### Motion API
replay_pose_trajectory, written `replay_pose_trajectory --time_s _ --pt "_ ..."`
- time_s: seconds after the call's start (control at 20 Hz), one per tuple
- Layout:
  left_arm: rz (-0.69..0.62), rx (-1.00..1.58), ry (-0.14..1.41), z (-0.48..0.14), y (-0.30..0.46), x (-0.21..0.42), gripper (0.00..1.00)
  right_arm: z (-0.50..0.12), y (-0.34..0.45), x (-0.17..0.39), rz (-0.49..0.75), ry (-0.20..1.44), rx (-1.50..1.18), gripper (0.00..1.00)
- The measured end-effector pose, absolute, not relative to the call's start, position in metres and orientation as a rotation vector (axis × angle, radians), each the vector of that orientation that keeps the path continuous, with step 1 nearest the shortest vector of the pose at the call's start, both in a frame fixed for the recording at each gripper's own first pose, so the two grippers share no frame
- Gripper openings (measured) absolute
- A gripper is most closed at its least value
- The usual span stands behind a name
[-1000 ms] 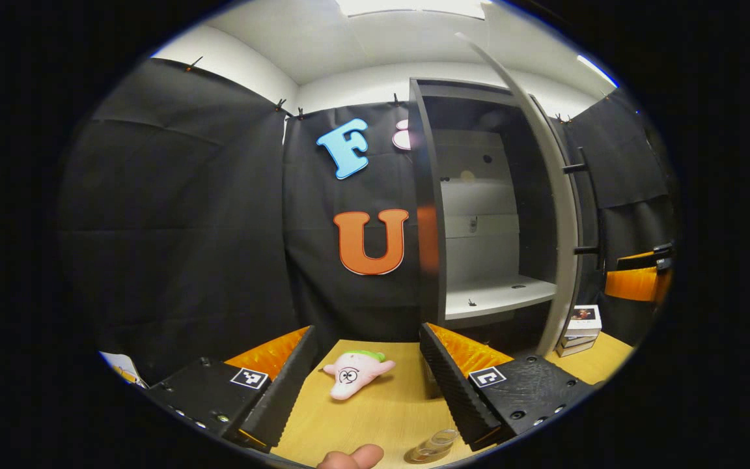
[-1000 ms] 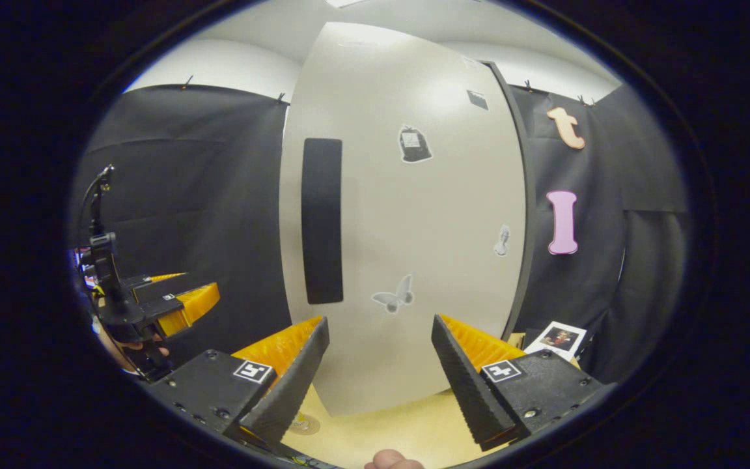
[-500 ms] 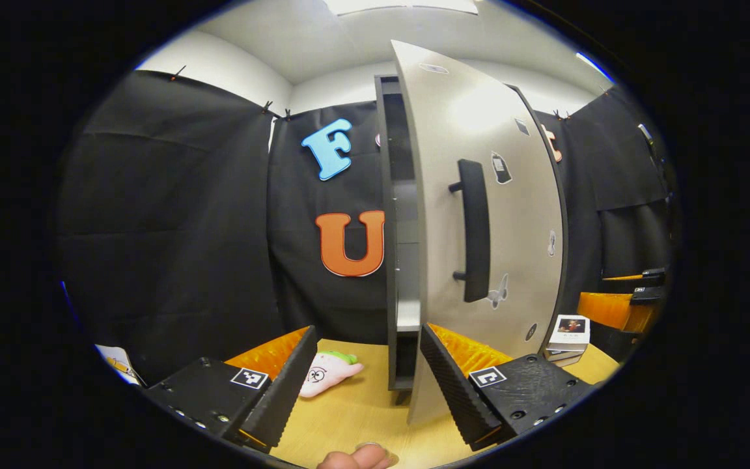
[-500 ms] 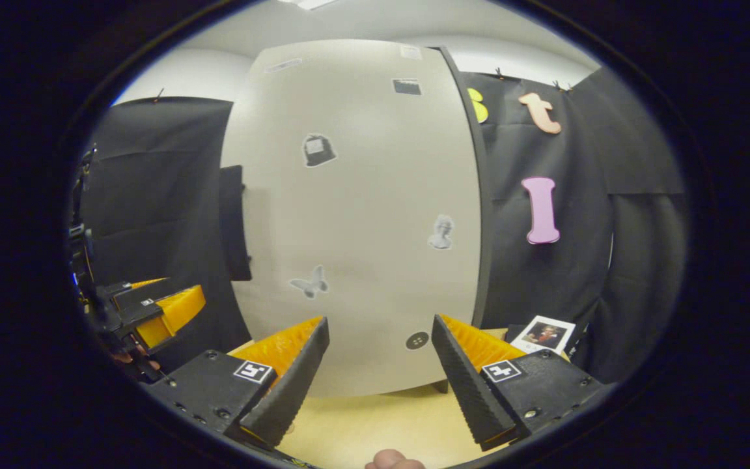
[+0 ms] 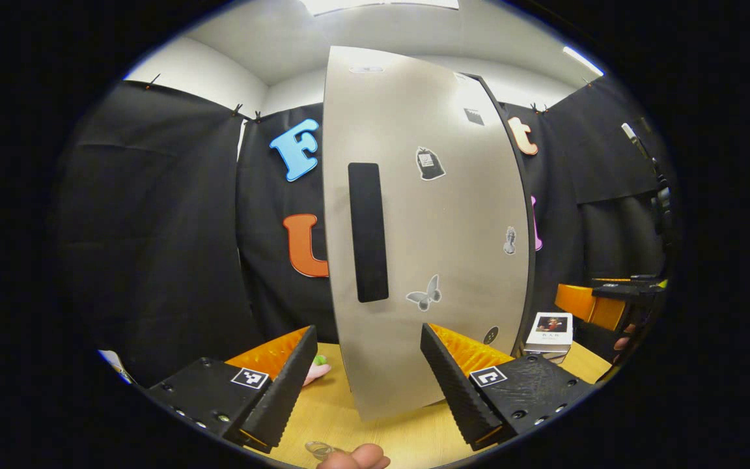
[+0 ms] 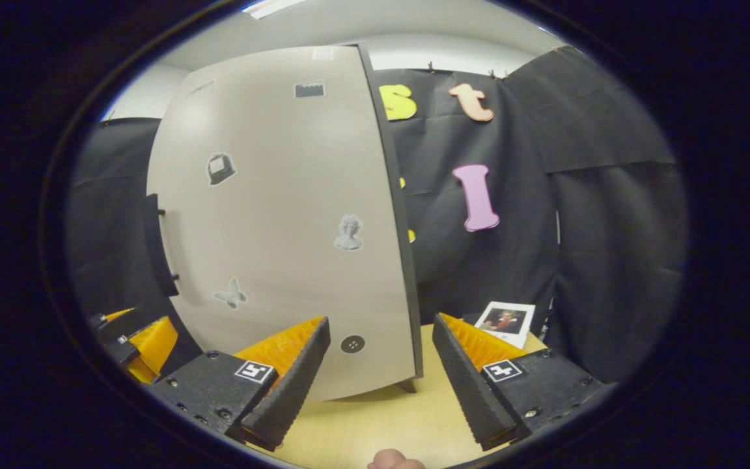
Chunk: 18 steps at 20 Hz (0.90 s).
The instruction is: Open the cabinet door with the right hand, grasp the bottle in the cabinet with the left hand and place it on the coaster, then close the cabinet door with the right hand.
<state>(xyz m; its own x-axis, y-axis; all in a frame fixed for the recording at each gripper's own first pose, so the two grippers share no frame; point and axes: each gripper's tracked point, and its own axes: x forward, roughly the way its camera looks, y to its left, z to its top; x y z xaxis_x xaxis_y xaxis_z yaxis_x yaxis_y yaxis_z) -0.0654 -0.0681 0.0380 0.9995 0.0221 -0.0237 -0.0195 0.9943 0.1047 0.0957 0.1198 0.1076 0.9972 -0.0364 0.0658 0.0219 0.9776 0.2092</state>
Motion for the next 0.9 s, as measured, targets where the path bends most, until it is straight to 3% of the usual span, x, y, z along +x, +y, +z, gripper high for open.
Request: replay_pose_trajectory --time_s 0.2,0.35,0.55,0.9 --pt "-0.021 0.088 0.023 0.039 -0.069 -0.064 0.96 0.129 0.126 0.082 -0.061 -0.158 0.131 0.95" --pt "-0.045 0.099 0.018 0.04 -0.072 -0.06 0.96 0.132 0.129 0.078 -0.084 -0.193 0.098 0.99" --pt "-0.067 0.113 0.014 0.042 -0.073 -0.061 0.96 0.123 0.135 0.072 -0.079 -0.172 0.114 0.94" --pt "-0.076 0.102 -0.016 0.05 -0.07 -0.068 0.96 0.116 0.145 0.062 -0.049 -0.136 0.133 0.99"
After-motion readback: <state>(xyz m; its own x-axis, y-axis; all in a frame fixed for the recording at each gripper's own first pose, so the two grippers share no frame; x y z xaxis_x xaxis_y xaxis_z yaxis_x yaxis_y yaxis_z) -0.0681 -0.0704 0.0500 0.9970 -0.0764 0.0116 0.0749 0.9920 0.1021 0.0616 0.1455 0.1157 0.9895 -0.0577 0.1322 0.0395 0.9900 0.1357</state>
